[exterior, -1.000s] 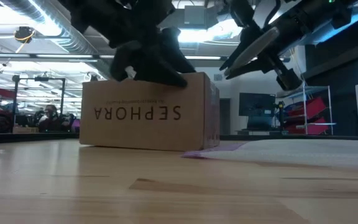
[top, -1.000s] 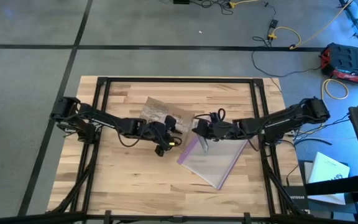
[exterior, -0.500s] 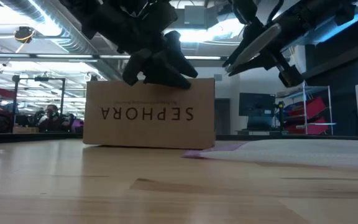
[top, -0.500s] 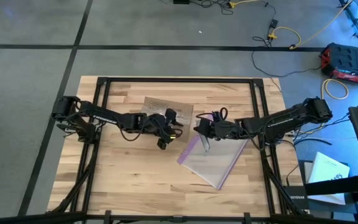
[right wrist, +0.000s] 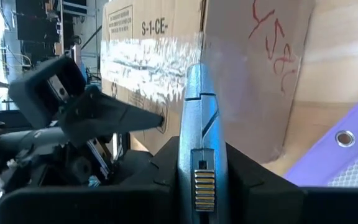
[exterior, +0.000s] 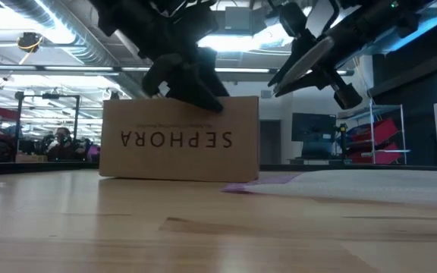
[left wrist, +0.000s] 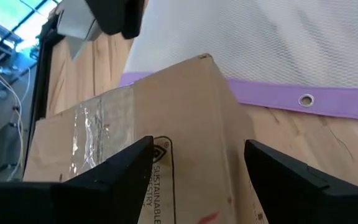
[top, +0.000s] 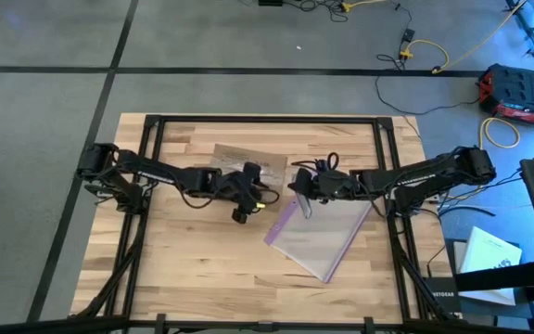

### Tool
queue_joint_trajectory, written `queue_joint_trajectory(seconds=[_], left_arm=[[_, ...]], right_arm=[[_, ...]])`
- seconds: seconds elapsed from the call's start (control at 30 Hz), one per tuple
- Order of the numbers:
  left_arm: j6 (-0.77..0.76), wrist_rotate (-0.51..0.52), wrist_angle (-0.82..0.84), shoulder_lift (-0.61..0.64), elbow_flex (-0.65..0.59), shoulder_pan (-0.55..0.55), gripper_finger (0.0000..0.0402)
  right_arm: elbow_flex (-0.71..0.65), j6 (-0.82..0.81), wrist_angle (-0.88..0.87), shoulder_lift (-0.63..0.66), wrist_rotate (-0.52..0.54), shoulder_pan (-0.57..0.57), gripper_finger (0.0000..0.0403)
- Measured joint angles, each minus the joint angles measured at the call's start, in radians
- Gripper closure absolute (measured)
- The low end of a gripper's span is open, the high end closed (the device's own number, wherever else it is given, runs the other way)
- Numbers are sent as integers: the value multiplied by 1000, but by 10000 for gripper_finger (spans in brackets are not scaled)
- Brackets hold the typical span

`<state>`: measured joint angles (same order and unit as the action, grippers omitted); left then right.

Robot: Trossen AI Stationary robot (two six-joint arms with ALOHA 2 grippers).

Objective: Unpack boxes
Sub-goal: Open the cardboard box using the cutter

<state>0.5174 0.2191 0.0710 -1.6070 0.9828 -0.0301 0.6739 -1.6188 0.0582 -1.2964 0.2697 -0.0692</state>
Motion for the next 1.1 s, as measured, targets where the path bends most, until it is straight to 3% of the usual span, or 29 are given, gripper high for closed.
queue_joint_trajectory(seconds=[0.57,0.73,0.87,1.1], left_arm=[[-65,5,50,1,15,28,163],[-4,117,39,0,13,6,160],[-4,119,42,20,12,-21,128],[-91,159,123,46,12,-47,38]], right_arm=[[0,106,65,-2,-135,105,352],[0,125,64,-2,-135,103,352],[0,138,64,-2,-149,103,352],[0,160,64,-3,-166,102,352]])
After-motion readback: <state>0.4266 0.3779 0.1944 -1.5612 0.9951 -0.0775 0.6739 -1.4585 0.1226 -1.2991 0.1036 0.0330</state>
